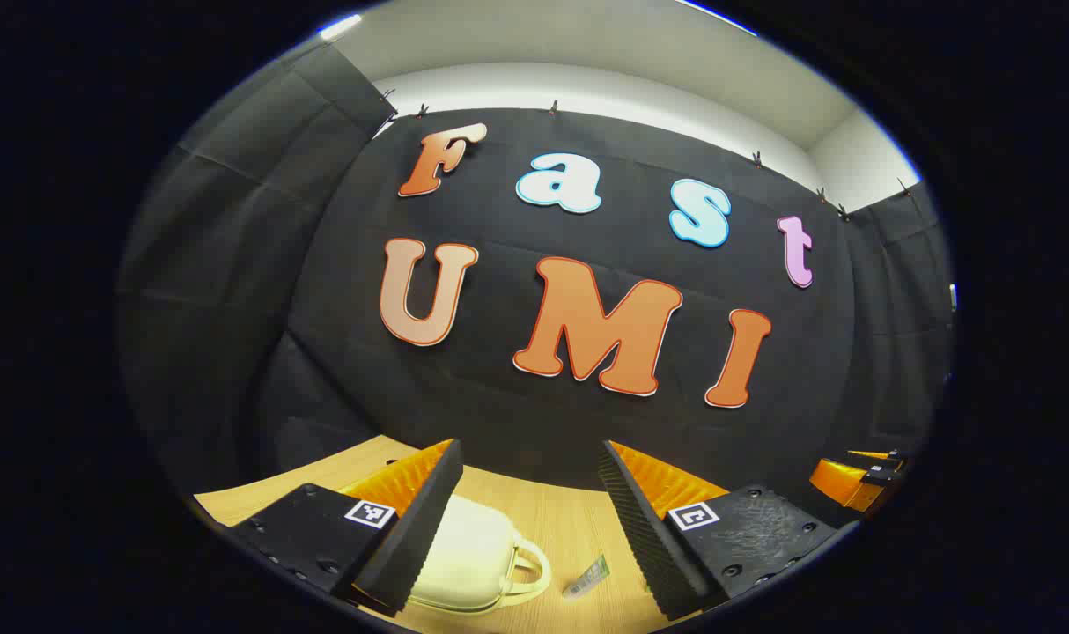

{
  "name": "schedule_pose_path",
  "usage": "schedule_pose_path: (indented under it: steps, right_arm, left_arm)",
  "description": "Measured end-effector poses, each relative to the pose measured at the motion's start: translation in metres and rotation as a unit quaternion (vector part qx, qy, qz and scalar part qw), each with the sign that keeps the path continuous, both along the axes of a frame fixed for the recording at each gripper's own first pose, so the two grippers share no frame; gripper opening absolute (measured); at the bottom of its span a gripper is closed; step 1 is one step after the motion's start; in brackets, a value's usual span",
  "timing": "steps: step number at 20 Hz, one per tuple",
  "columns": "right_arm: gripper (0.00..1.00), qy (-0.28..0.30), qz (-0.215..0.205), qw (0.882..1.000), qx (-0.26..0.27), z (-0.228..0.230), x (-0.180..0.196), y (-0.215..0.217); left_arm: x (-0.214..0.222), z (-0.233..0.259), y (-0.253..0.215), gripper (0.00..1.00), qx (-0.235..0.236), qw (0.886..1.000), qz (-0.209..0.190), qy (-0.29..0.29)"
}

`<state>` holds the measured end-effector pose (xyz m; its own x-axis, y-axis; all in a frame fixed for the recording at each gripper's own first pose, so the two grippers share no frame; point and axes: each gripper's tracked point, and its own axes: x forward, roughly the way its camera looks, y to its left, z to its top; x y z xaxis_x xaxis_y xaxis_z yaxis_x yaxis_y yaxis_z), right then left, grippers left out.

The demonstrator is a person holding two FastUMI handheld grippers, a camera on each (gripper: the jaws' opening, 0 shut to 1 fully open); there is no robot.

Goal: First open the suitcase, pack the skin care products into it, and then close the suitcase.

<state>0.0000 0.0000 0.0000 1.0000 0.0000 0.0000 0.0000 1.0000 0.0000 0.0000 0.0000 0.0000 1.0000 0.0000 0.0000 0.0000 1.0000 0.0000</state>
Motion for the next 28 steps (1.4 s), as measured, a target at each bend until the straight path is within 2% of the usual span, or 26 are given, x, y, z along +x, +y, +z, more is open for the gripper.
schedule_pose_path:
  steps: [5,13,14,15,19,20,21,23,25,27,28]
  right_arm:
    - [0.95,-0.007,-0.004,1.0,-0.016,0.003,0.003,-0.002]
    - [0.95,-0.001,0.004,1.0,-0.028,-0.001,0.005,0.012]
    - [0.95,0.0,0.004,1.0,-0.028,-0.001,0.005,0.013]
    - [0.95,0.002,0.005,1.0,-0.027,-0.002,0.006,0.014]
    - [0.95,0.006,0.006,0.999,-0.031,-0.003,0.007,0.014]
    - [1.0,0.008,0.006,0.999,-0.033,-0.004,0.006,0.014]
    - [0.95,0.01,0.005,0.999,-0.035,-0.005,0.006,0.013]
    - [0.95,0.014,0.005,0.999,-0.037,-0.006,0.006,0.014]
    - [0.95,0.018,0.004,0.999,-0.04,-0.009,0.005,0.013]
    - [0.95,0.024,0.003,0.999,-0.044,-0.013,0.003,0.012]
    - [0.95,0.027,0.002,0.999,-0.046,-0.015,0.003,0.011]
  left_arm:
    - [0.008,-0.01,0.017,0.97,0.038,0.999,0.029,0.022]
    - [0.016,-0.016,-0.002,0.99,0.062,0.998,0.002,0.029]
    - [0.018,-0.019,-0.005,0.94,0.059,0.998,-0.002,0.032]
    - [0.019,-0.02,-0.007,0.94,0.058,0.998,-0.004,0.035]
    - [0.019,-0.026,-0.009,0.99,0.063,0.997,-0.004,0.039]
    - [0.02,-0.026,-0.01,0.97,0.064,0.997,-0.004,0.039]
    - [0.02,-0.025,-0.01,0.97,0.064,0.997,-0.004,0.038]
    - [0.022,-0.025,-0.01,0.97,0.067,0.997,-0.004,0.037]
    - [0.023,-0.027,-0.008,0.97,0.082,0.996,-0.002,0.036]
    - [0.024,-0.03,-0.004,0.97,0.116,0.993,0.005,0.036]
    - [0.025,-0.035,-0.002,0.94,0.138,0.99,0.008,0.037]
